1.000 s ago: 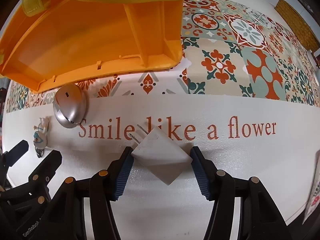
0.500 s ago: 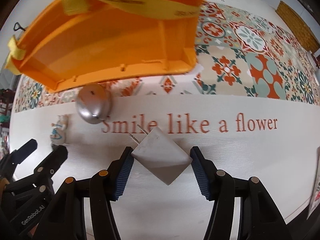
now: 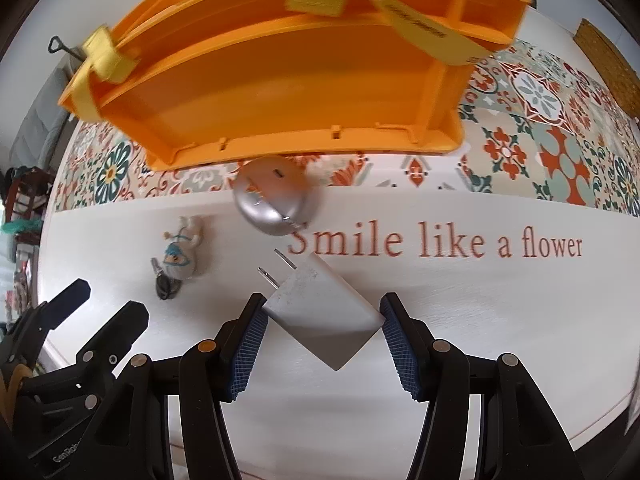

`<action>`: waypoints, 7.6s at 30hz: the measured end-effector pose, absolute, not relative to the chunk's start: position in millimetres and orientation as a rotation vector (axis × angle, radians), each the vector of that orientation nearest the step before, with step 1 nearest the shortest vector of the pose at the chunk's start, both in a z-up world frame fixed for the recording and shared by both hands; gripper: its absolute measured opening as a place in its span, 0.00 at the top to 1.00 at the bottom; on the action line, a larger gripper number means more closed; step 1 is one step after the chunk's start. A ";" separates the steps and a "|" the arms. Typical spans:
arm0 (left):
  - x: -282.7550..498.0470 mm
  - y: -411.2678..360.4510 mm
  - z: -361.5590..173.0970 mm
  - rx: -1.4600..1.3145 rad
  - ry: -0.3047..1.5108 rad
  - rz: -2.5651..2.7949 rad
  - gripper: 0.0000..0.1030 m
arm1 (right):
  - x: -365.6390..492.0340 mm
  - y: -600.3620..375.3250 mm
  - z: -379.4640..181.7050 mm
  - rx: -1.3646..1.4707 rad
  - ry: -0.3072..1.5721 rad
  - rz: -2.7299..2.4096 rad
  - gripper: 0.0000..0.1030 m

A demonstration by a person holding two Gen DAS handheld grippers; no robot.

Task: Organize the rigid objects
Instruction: 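Grasp the white plug adapter with the right tool while the left tool grasps the figurine keychain, then carry the adapter and figurine keychain with both tools over the crate, then open both tools to drop the adapter and keychain into the crate, then move the open right tool toward the silver round speaker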

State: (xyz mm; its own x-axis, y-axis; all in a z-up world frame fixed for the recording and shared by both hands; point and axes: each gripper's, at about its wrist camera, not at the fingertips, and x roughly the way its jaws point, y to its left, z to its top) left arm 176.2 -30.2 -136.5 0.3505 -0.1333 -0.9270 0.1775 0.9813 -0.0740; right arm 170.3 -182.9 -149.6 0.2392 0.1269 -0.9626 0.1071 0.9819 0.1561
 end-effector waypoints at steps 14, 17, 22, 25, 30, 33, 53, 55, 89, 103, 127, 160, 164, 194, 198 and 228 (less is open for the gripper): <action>194.1 -53.0 -159.2 0.121 1.216 -0.278 0.18 | 163.4 -201.0 -157.9 0.245 1.353 -0.064 0.43; 200.0 -59.5 -166.5 0.151 1.220 -0.288 0.23 | 161.9 -207.8 -158.5 0.260 1.353 -0.089 0.43; 205.9 -65.8 -176.1 0.166 1.225 -0.291 0.31 | 159.6 -215.9 -160.2 0.276 1.360 -0.118 0.43; 210.5 -68.8 -181.3 0.158 1.241 -0.288 0.36 | 158.6 -216.5 -161.4 0.276 1.364 -0.126 0.43; 213.0 -73.2 -187.9 0.146 1.262 -0.295 0.53 | 156.8 -218.2 -160.3 0.271 1.368 -0.131 0.43; 215.6 -72.0 -190.5 0.141 1.267 -0.297 0.60 | 158.3 -214.5 -161.5 0.263 1.369 -0.130 0.43; 200.2 -57.6 -136.6 0.092 1.161 -0.311 0.74 | 170.7 -205.7 -127.2 0.234 1.303 -0.089 0.43; 199.2 -58.0 -127.5 0.079 1.148 -0.315 0.74 | 170.8 -206.4 -119.7 0.226 1.285 -0.086 0.43; 203.9 -74.5 -4.6 0.049 0.878 -0.338 0.74 | 171.2 -217.5 -13.2 0.237 1.012 0.001 0.43; 231.4 -81.8 27.9 0.048 0.813 -0.340 0.74 | 194.0 -220.6 16.3 0.245 0.939 0.016 0.43; 303.7 -94.2 31.2 0.071 0.817 -0.339 0.74 | 266.5 -230.7 25.4 0.222 0.930 -0.010 0.43; 372.9 -97.9 -58.3 0.071 1.105 -0.257 0.65 | 344.6 -240.6 -69.6 0.191 1.208 -0.061 0.43; 371.1 -92.8 -53.8 0.065 1.092 -0.231 0.37 | 345.2 -238.6 -72.1 0.192 1.226 -0.064 0.43; 284.6 -40.4 -14.8 0.002 0.984 -0.097 0.04 | 261.7 -228.4 -11.2 0.186 1.044 -0.103 0.33; 268.3 -37.8 -14.6 0.027 0.968 -0.085 0.04 | 242.8 -223.6 -8.5 0.186 1.011 -0.095 0.33; 210.2 -15.0 -63.8 0.120 1.050 -0.007 0.04 | 182.0 -184.3 -53.9 0.154 1.027 -0.027 0.33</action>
State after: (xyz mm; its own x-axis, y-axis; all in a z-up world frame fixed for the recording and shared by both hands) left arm 210.2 -15.0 -63.8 0.4982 0.0516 -0.8655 0.0627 0.9935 0.0953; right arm 182.0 -184.3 -53.9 0.5182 0.0495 -0.8538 0.0945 0.9889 0.1146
